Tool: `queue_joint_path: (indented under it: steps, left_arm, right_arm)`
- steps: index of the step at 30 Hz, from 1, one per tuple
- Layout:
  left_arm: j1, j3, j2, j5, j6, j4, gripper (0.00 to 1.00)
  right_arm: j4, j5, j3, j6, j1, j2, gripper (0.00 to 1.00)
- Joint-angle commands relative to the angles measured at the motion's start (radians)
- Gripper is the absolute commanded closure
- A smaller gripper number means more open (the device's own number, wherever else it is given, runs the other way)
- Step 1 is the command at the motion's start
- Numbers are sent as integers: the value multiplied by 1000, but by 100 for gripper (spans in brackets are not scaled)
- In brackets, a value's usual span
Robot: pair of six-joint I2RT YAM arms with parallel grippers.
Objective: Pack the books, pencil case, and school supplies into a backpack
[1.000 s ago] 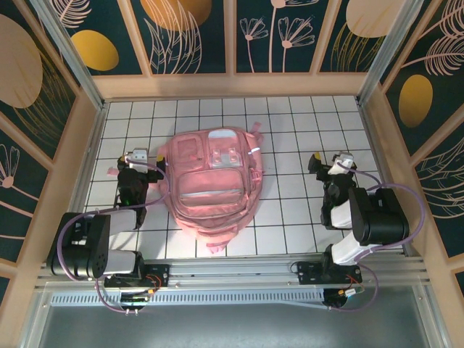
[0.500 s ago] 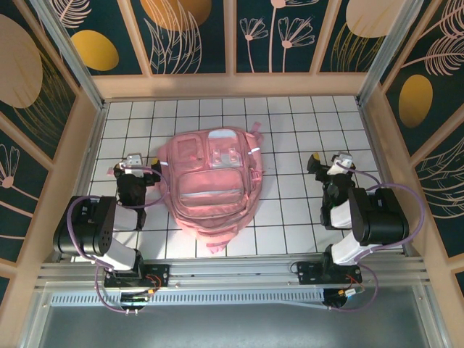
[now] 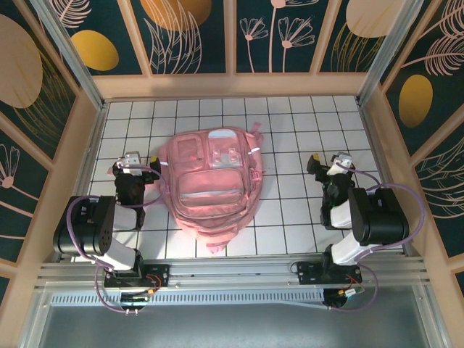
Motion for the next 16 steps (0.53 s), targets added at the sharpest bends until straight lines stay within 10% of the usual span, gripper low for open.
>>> queue_joint_path:
  steps: [1,16]
  left_arm:
    - [6,20,-10,14,-25,15,1]
    - [5,20,-8,13,-25,16,1]
  right_arm:
    - [14,12,15,-4,5,6,1]
    - [13,2,17,-3,2,5,1]
